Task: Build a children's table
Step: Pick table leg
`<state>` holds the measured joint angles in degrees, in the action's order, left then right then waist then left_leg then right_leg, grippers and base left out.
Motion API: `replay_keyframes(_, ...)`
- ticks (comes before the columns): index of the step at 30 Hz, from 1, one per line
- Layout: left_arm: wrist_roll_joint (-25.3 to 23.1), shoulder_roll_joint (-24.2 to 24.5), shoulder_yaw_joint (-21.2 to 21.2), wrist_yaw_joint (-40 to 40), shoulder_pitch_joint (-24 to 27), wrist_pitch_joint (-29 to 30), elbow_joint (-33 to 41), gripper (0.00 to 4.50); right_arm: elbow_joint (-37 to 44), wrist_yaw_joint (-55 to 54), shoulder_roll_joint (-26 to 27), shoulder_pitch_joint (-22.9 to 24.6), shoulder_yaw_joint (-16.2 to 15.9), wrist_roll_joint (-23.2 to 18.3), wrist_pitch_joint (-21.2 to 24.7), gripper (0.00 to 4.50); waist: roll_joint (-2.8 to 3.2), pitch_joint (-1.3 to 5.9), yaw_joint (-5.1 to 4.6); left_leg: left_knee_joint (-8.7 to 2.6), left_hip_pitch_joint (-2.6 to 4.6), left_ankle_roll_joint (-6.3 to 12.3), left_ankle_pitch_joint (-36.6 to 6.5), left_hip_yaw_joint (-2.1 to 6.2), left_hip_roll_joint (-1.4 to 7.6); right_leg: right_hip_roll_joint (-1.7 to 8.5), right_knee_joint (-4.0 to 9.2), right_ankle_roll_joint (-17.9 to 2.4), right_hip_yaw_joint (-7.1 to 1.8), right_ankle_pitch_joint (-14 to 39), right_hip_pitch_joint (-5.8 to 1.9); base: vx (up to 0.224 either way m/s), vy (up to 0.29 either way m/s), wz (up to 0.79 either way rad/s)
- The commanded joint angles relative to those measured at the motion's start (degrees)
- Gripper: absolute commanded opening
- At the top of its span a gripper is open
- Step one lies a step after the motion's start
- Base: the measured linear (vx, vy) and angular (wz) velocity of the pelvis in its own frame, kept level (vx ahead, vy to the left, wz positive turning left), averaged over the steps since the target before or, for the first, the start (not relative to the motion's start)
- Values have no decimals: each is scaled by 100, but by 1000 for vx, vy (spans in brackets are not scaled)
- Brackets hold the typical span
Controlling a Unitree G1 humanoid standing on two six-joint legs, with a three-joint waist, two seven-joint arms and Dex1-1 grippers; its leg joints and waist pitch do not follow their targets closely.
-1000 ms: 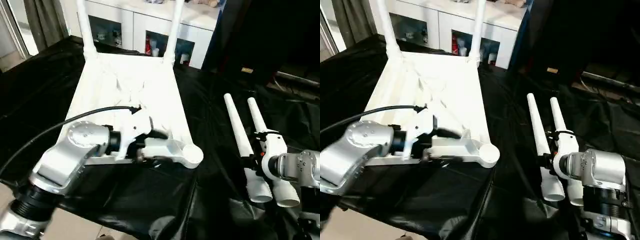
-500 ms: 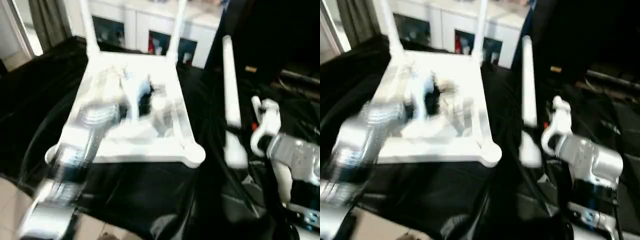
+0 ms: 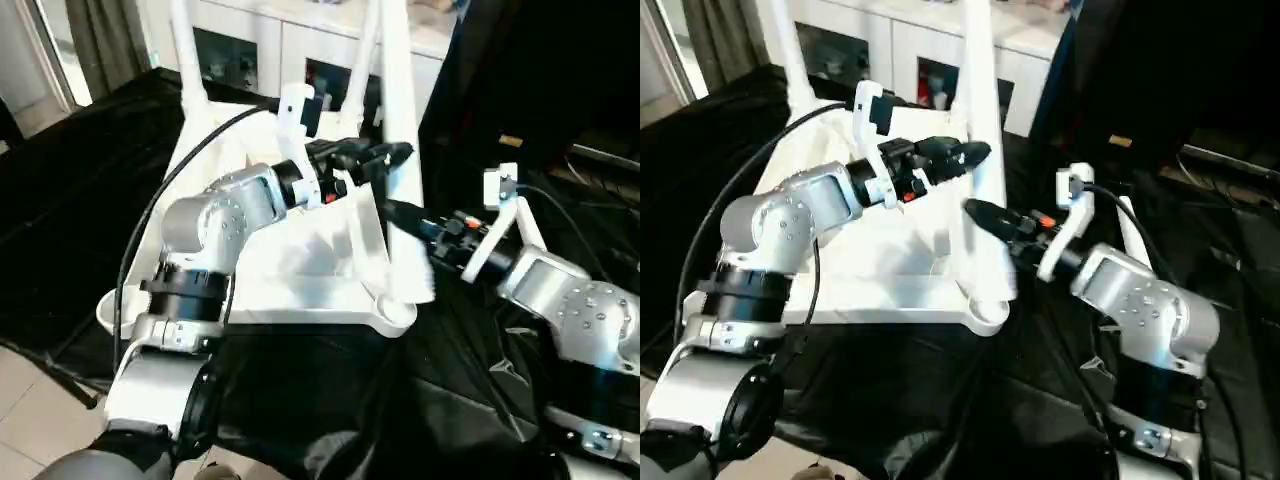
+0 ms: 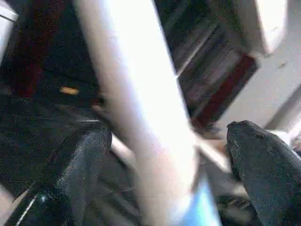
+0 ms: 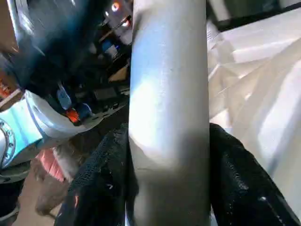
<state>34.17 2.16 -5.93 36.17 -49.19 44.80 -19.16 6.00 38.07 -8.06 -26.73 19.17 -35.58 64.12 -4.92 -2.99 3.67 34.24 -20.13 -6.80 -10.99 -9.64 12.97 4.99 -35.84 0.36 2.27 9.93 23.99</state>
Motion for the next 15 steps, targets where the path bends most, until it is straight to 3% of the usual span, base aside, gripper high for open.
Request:
replay_keyframes(1,151,-23,-5,-1,-107,168,158,450,47,17,-92,37,-18,-54,-174,186,38,392,25,-379,-19,-67,-637,-98,-76,131,428,-1000,-133,1039,-362,0,0,0)
replay_keyframes(3,213,-16,12,77,-77,267,229,421,-22,-80,-127,44,-123,16,-274,186,45,396,21,-377,-33,-55,-524,-95,-84,127,409,-980,-130,879,-373,0,0,0)
replay_keyframes(6,234,-36,-4,143,-61,325,264,414,-90,-180,-140,29,-200,119,-348,186,35,394,4,-376,-47,-35,-479,-100,-96,121,415,-959,-130,836,-385,0,0,0)
replay_keyframes(7,267,-55,-10,129,-38,362,314,387,-131,-274,-153,23,-299,269,-440,186,37,392,3,-379,-40,-31,-510,-99,-91,122,424,-948,-129,905,-377,0,0,0)
replay_keyframes(9,311,-115,-2,39,22,417,437,387,-231,-541,-144,-3,-587,674,-699,186,45,387,-3,-383,-42,-88,-527,-96,-88,125,432,-910,-128,976,-373,0,0,0)
replay_keyframes(15,257,-306,-7,-308,99,300,421,334,-81,-825,-29,4,-1101,1025,-986,185,57,381,-11,-395,-32,-112,-582,-94,-74,120,432,-906,-132,911,-354,0,0,0)
